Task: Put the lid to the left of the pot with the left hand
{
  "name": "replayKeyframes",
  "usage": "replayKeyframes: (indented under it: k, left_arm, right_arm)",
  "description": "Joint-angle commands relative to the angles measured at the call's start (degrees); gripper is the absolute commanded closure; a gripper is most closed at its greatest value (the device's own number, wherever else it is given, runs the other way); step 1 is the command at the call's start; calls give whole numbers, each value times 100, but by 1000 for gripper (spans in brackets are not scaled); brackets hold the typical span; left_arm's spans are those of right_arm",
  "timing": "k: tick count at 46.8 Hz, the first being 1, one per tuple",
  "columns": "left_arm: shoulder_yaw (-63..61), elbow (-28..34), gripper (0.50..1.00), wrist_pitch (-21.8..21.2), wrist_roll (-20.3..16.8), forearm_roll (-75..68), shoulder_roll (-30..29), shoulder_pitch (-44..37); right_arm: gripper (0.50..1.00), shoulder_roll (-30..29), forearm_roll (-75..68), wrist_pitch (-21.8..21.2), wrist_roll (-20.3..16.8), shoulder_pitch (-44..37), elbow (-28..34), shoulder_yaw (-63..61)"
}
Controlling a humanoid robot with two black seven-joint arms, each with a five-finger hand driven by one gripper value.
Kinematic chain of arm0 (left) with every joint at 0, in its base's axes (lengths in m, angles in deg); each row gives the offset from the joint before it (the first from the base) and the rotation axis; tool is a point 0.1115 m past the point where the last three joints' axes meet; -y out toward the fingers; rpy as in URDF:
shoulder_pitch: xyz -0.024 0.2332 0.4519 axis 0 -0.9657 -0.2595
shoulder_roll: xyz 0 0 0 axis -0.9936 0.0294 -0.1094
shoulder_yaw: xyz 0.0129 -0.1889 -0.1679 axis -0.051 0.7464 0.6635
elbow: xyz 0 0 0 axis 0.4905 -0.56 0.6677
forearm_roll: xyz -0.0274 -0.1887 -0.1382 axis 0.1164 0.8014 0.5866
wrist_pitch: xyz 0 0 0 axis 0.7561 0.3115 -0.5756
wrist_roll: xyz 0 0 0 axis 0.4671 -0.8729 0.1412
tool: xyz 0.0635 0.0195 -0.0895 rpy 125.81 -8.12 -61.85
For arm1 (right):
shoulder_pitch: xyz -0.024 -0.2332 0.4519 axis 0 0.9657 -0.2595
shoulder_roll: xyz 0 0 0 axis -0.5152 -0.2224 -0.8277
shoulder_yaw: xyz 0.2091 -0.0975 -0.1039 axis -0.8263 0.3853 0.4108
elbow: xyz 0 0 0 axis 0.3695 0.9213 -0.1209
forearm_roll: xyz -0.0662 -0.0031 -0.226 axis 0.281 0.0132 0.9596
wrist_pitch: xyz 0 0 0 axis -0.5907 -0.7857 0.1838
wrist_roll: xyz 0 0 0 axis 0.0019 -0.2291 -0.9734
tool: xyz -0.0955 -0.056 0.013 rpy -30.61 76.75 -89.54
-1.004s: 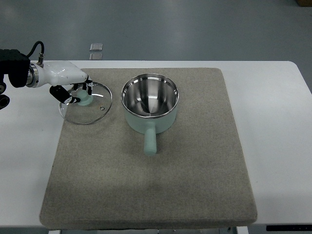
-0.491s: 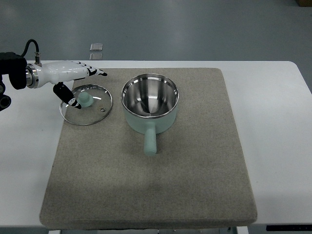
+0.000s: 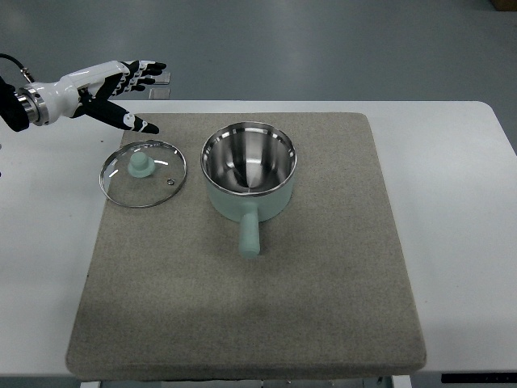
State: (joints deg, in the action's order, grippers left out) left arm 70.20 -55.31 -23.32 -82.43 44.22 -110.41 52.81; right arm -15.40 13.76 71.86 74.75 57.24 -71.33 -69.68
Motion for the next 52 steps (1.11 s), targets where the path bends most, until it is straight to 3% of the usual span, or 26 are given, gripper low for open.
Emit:
replayKeyframes:
  k: [1,7,16,25,34,52]
  left_arm:
    - [21,51,506,9,9,881,13,-34]
    - [162,139,508,219,35,2148,13,-96]
    - [1268,455,508,1186,158,3090,197,-789]
    - [2385,842,506,1652,1027,3248,496,-1423]
    - [2447,1141,508,2179,1318,3811,505,-1449]
    - [2447,1273,506,2224,1555,5014,514,-1458]
  right_arm:
    - [576,0,0,8,8,-1,0,-7]
    - [576,0,0,0,0,-1,0,2]
    - [576,0,0,0,0,-1,0,-7]
    - [576,0,0,0,0,-1,0,2]
    - [576,0,0,0,0,-1,0,2]
    - [576,0,0,0,0,-1,0,2]
